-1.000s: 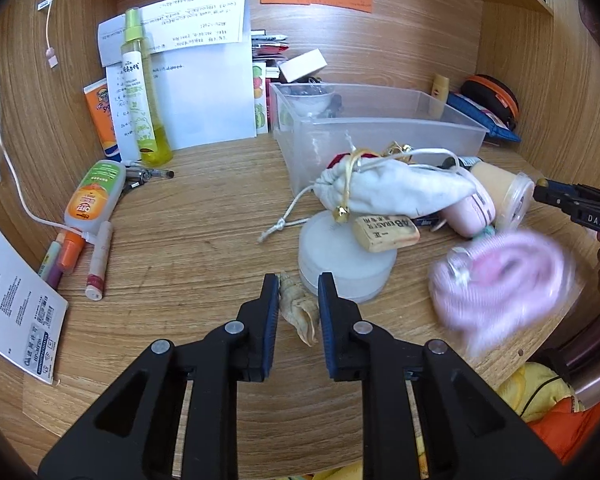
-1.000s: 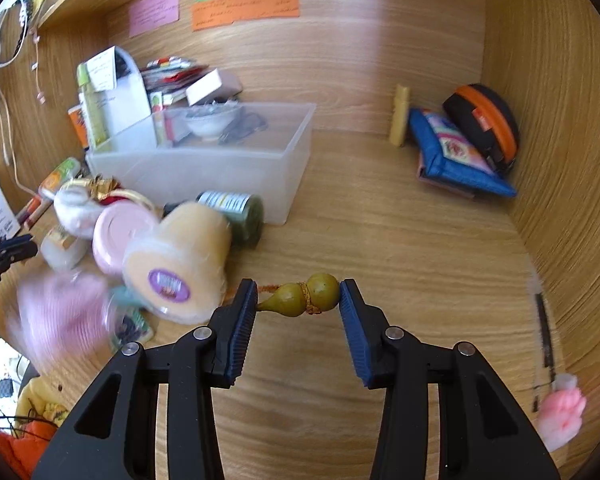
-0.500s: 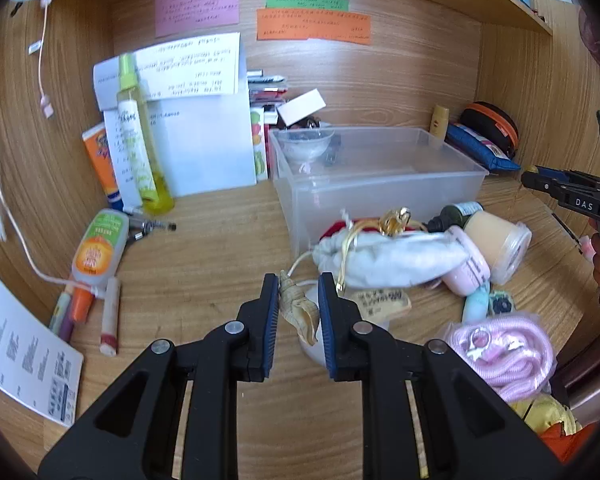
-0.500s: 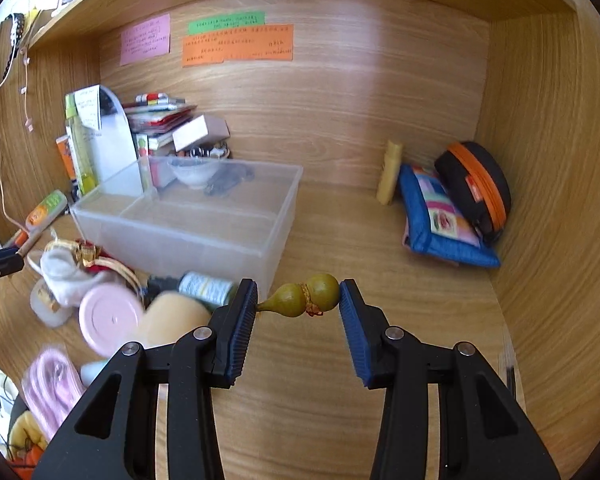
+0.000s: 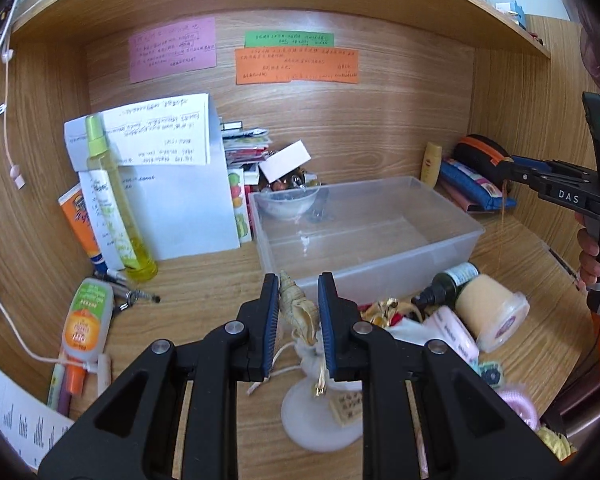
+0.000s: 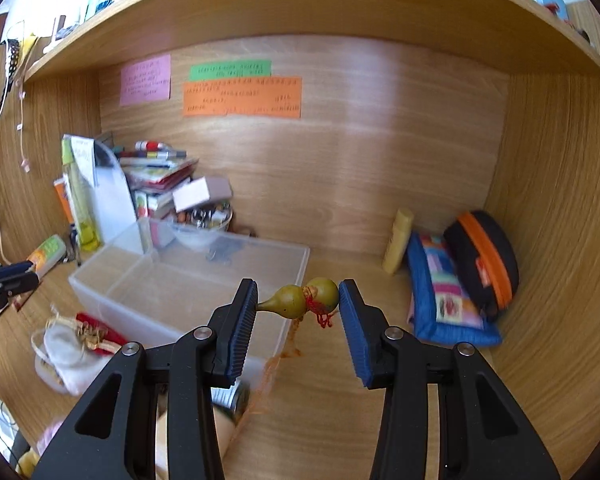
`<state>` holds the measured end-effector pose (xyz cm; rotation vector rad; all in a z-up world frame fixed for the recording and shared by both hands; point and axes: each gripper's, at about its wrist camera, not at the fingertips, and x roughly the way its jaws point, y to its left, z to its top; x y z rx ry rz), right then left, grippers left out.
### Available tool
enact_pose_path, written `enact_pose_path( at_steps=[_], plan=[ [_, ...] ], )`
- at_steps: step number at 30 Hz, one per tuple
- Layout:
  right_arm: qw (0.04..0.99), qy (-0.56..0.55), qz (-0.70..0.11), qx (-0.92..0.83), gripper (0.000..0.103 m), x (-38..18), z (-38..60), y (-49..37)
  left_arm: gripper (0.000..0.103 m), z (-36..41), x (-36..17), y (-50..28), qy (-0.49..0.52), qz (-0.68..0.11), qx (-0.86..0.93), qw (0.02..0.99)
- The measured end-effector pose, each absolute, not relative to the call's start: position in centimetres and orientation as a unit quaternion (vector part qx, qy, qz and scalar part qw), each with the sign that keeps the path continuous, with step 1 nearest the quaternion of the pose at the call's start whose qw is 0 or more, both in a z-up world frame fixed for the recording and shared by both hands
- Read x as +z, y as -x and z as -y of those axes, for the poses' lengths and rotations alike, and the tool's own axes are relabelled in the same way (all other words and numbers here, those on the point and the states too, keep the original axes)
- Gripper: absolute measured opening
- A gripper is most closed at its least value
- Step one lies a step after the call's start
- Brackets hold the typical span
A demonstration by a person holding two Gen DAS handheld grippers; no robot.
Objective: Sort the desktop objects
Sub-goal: 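Carry the gourd and seashell up over the clear plastic box with both tools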
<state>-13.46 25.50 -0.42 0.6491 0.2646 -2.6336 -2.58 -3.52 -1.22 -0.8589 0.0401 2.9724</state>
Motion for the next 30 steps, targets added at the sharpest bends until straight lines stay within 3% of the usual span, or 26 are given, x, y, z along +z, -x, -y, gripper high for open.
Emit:
enact_pose_path(
  at_steps=[13, 30],
  plan=[
    [0.239, -0.219, -0.101, -0.941, 0.039, 1.3, -22.4, 16.2, 0.019, 3.1, 0.0, 8.6, 0.29, -0.006, 0.956, 0.046],
    [0.299, -0.329, -0.107, -0.889, 0.039, -5.3, -19.3, 20.9, 0.019, 3.2, -3.6, 14.9, 0.374, -0.008, 0.926, 0.052]
  ],
)
